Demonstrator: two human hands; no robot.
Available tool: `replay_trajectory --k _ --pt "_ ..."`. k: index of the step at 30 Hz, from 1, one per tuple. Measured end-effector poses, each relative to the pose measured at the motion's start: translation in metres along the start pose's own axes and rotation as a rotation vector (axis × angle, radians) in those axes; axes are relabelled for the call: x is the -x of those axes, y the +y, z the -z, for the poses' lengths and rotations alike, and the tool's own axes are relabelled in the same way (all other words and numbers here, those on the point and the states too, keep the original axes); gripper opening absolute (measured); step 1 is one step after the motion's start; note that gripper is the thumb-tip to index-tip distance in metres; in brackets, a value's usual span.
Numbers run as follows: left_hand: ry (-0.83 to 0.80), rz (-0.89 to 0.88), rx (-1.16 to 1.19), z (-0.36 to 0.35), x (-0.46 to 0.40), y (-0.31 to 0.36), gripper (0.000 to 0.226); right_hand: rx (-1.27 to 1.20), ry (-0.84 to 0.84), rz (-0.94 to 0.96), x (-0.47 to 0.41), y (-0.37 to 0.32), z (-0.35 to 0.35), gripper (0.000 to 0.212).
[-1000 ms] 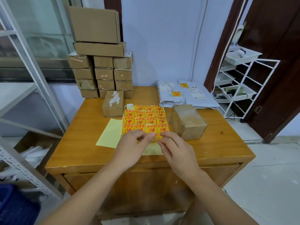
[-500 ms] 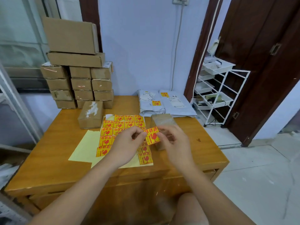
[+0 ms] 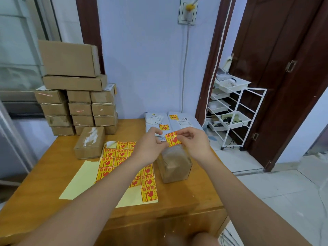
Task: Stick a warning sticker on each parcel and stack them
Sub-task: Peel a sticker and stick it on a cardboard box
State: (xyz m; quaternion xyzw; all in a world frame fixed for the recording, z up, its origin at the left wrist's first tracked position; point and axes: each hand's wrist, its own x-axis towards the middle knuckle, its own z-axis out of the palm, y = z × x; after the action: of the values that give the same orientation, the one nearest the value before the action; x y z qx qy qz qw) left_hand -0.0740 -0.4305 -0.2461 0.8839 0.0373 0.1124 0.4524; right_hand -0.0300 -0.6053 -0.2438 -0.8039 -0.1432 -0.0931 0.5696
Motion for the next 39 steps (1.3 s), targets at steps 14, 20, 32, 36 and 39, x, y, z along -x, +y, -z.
replay_trajectory --k 14,20,32,36,39 --pt "-0.047 -0.207 -0.447 -0.015 0.001 -0.031 0.047 0.25 -0.082 -0.04 -0.013 0.037 -0.017 0.01" --pt "-0.069 -0.206 -0.512 -0.015 0.0 -0.032 0.046 0.314 -0.09 -0.03 -0.015 0.035 -0.018 0.01" --pt "-0.068 -0.36 -0.813 -0.02 0.002 -0.028 0.047 0.346 -0.12 -0.027 -0.013 0.028 -0.018 0.011" --pt "-0.062 -0.365 -0.856 -0.021 0.003 -0.027 0.046 0.471 -0.08 0.016 -0.022 0.03 -0.01 0.013" --pt "-0.054 -0.364 -0.85 -0.022 0.006 -0.028 0.045 0.473 -0.098 -0.044 -0.026 0.032 -0.015 0.036"
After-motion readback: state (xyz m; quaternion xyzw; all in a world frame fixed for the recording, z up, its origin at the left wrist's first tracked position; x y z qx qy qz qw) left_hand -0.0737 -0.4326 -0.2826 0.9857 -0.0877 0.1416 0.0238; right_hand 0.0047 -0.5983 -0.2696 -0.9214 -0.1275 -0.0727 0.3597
